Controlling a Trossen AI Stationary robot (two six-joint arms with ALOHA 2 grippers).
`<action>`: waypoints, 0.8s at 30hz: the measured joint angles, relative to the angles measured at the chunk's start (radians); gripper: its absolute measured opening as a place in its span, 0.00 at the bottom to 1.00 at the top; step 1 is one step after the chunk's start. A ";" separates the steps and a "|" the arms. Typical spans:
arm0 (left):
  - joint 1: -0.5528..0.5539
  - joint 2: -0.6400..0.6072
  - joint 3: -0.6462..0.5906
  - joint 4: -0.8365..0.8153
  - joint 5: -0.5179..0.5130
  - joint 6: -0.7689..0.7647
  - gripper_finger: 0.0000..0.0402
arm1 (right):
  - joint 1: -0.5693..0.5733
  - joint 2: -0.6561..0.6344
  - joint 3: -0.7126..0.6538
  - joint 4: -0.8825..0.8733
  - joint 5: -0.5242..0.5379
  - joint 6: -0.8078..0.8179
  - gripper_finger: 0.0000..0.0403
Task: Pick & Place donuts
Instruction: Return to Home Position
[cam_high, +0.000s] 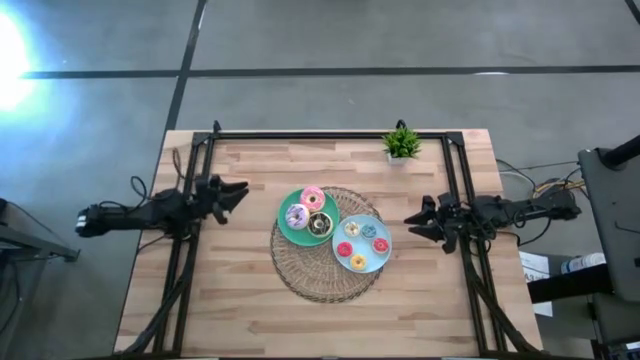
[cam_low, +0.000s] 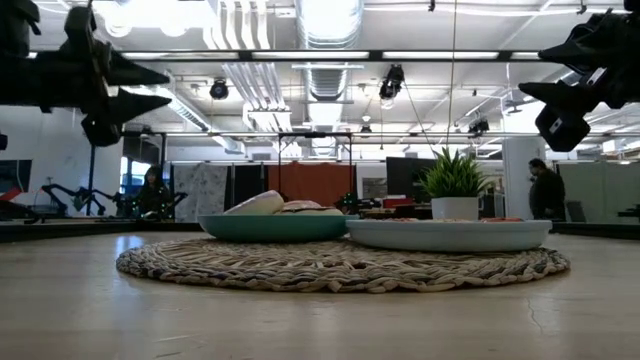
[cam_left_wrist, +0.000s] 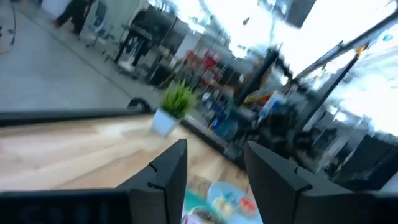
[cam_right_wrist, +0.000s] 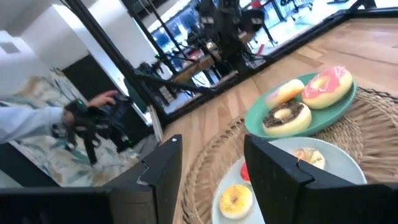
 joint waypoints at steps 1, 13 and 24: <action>0.000 -0.012 0.000 0.008 -0.003 0.000 0.34 | 0.000 0.021 0.001 0.003 -0.001 0.000 0.41; 0.000 -0.055 -0.001 0.002 -0.001 0.000 0.34 | 0.000 0.134 0.000 0.001 0.001 0.000 0.41; 0.006 -0.055 -0.002 -0.013 -0.376 0.131 0.34 | -0.001 0.151 0.000 0.001 0.003 0.000 0.41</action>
